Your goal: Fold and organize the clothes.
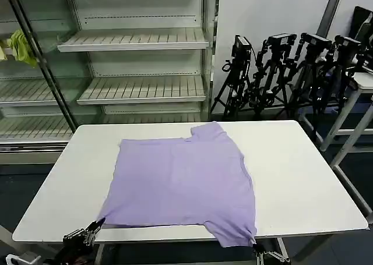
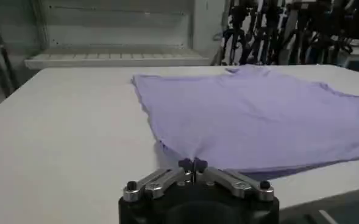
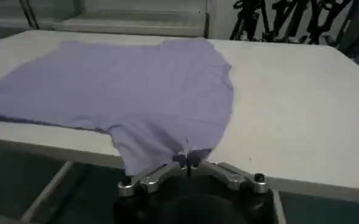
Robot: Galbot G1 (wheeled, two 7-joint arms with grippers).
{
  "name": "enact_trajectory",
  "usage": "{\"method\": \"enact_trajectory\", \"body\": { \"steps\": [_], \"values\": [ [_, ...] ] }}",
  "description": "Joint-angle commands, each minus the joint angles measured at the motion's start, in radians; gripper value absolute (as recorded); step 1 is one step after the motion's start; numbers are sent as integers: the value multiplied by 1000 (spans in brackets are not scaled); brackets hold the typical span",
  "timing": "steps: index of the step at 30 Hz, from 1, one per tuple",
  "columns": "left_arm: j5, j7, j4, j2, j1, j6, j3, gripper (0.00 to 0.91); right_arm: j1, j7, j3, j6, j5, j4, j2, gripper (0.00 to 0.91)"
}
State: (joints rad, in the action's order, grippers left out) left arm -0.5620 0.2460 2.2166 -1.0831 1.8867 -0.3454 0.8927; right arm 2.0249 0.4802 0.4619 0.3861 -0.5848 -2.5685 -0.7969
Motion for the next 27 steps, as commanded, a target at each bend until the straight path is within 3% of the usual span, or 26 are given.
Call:
{"method": "enact_trajectory", "body": {
  "steps": [1,15,27],
  "values": [
    [0,0,-9,1,-15,7,-7,60,-37,3,21,0,-28,-34,9,0],
    [-30,8,-69,37,-181,3,-36,60,-352,10,-17,17,-164,62,28,0],
    [-54,8,-146,80,-311,-6,-77,60,-508,-9,-63,22,-209,169,48,0]
  ]
}}
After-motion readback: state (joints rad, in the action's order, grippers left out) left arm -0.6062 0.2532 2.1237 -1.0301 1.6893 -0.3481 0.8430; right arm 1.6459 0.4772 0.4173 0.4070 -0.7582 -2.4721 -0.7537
